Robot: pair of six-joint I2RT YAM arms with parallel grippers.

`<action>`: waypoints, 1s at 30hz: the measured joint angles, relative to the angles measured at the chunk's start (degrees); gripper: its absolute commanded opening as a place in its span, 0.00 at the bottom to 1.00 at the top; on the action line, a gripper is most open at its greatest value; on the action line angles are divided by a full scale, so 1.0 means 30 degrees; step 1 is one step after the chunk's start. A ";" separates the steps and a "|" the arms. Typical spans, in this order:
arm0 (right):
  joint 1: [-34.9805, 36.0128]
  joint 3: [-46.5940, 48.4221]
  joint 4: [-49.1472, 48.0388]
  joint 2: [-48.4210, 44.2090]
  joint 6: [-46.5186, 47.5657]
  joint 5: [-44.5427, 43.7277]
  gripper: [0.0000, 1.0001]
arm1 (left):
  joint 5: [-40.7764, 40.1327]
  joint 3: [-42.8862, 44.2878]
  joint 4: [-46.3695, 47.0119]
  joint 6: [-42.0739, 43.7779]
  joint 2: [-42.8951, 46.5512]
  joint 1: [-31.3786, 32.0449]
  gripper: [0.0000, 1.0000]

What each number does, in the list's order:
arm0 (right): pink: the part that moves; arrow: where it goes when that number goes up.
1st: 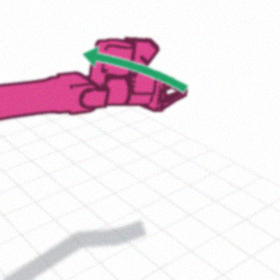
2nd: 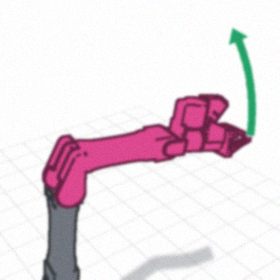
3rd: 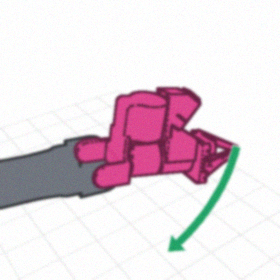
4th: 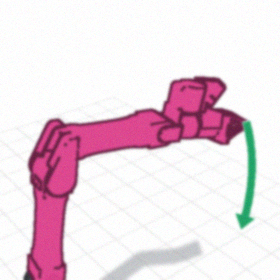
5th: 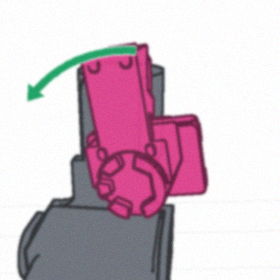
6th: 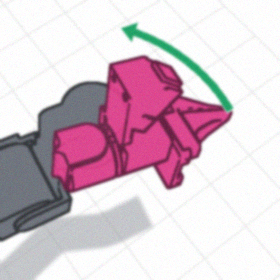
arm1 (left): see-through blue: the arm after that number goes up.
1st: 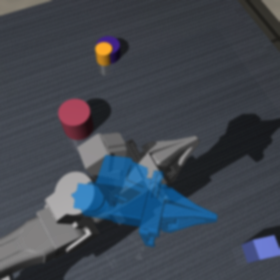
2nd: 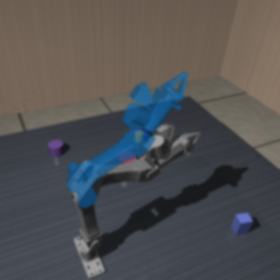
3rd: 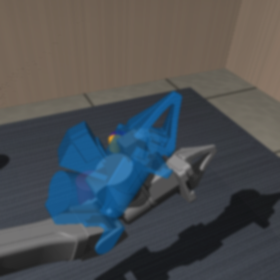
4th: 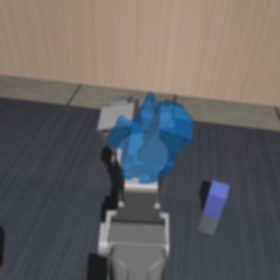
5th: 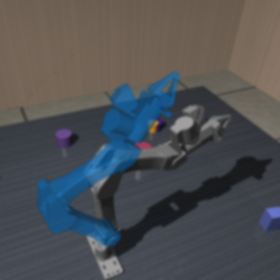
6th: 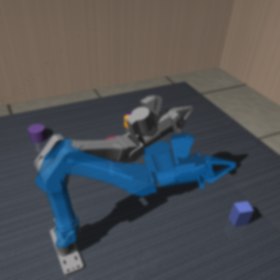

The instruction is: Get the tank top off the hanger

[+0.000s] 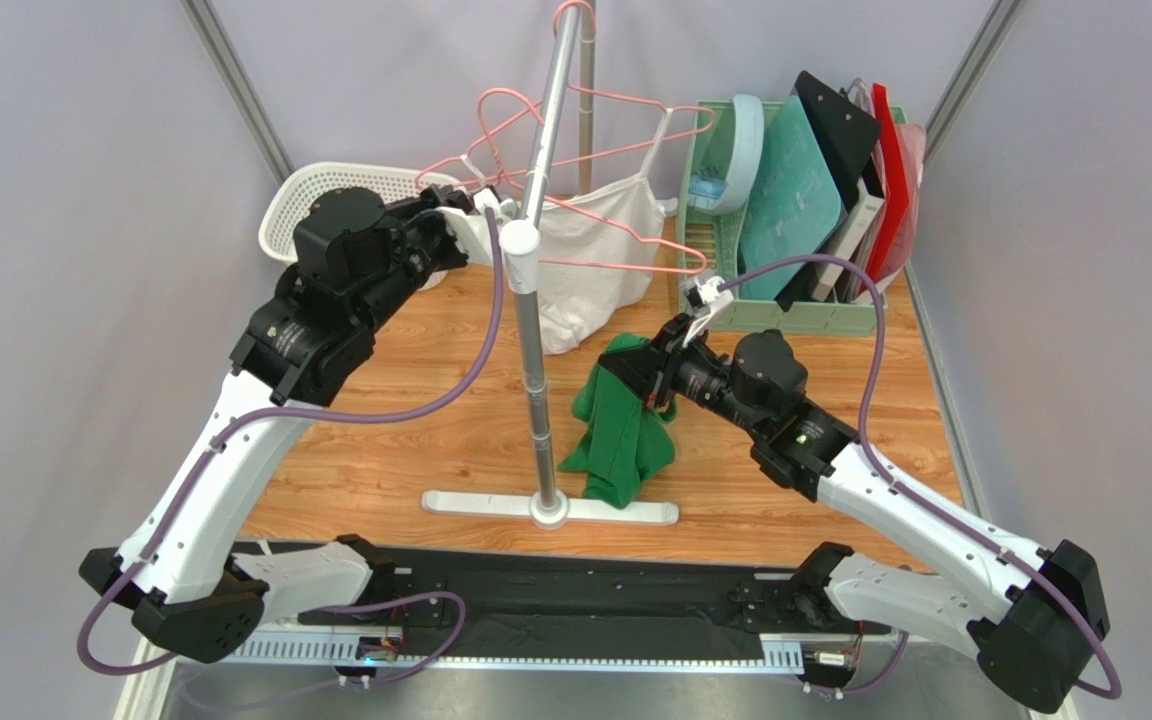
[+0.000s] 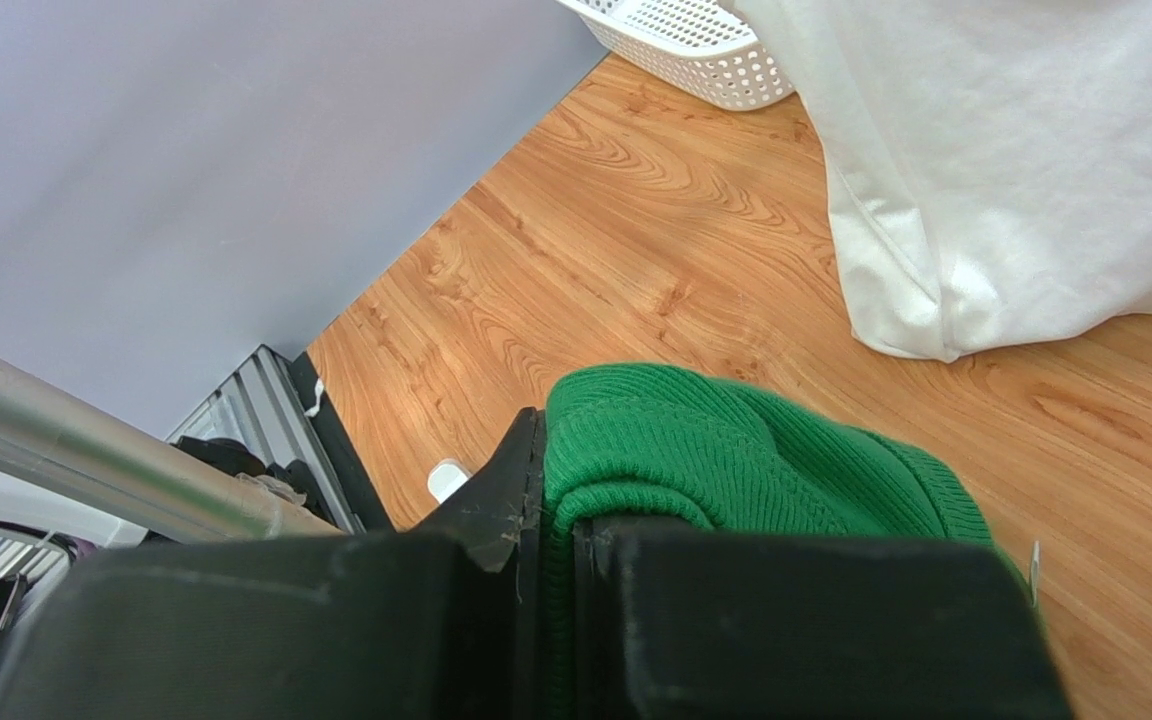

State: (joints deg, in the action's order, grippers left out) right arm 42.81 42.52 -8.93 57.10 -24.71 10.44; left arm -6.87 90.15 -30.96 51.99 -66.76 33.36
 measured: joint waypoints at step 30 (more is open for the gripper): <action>0.0000 -0.0087 -0.0138 -0.0182 0.0015 0.0160 0.00 | -0.0459 -0.2033 0.3468 0.4131 -0.0459 0.0248 0.15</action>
State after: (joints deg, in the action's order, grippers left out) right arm 42.81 42.26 -9.34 56.55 -24.67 10.92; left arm -8.25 84.05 -20.56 64.38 -68.14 34.11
